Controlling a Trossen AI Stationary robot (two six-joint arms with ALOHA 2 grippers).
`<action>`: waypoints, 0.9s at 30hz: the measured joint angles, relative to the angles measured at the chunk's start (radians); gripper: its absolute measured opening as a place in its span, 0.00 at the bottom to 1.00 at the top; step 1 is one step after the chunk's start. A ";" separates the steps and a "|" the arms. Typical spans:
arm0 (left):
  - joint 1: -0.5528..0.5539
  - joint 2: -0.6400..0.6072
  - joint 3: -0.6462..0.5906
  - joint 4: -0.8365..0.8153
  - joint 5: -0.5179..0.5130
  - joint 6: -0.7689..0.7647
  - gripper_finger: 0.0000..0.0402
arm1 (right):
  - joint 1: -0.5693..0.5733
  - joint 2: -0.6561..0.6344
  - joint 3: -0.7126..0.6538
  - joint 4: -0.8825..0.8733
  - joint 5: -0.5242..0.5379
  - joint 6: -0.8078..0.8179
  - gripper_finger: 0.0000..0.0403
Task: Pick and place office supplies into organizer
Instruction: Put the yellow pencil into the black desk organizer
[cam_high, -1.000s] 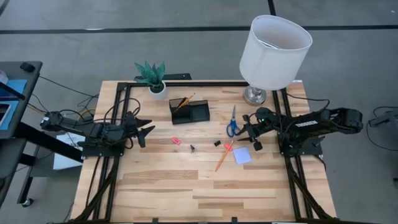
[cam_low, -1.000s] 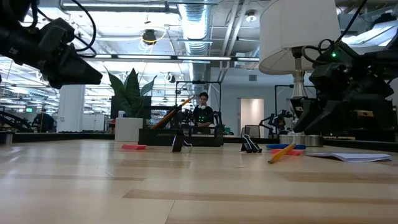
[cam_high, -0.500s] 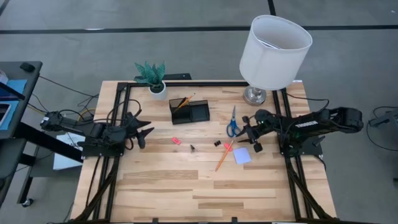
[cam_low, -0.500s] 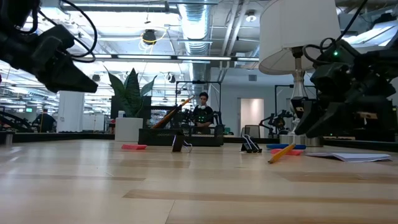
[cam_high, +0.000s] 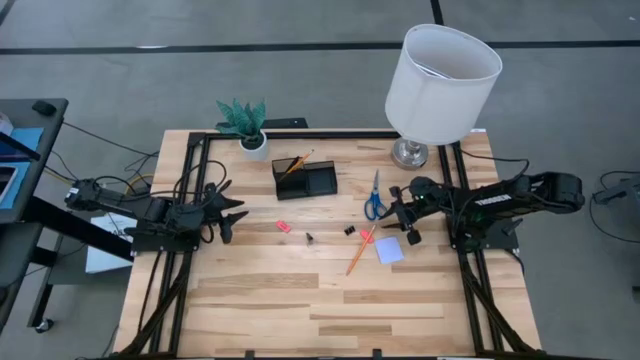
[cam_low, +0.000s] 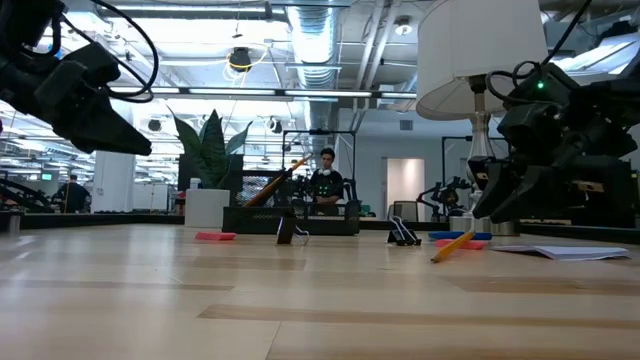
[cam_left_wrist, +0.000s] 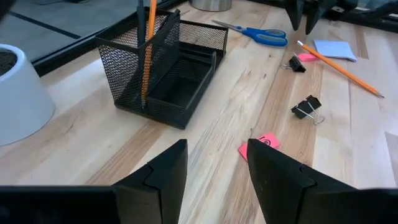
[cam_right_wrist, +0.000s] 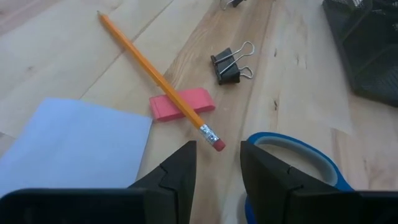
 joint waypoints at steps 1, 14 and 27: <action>0.000 0.000 0.000 0.000 0.000 0.000 0.40 | 0.001 0.000 0.000 0.002 0.008 0.013 0.29; 0.000 0.000 0.000 -0.003 0.001 0.000 0.40 | 0.008 0.000 0.000 0.014 0.043 0.062 0.29; 0.000 0.000 0.000 -0.005 0.002 0.000 0.40 | 0.008 0.000 0.000 0.025 0.042 0.267 0.29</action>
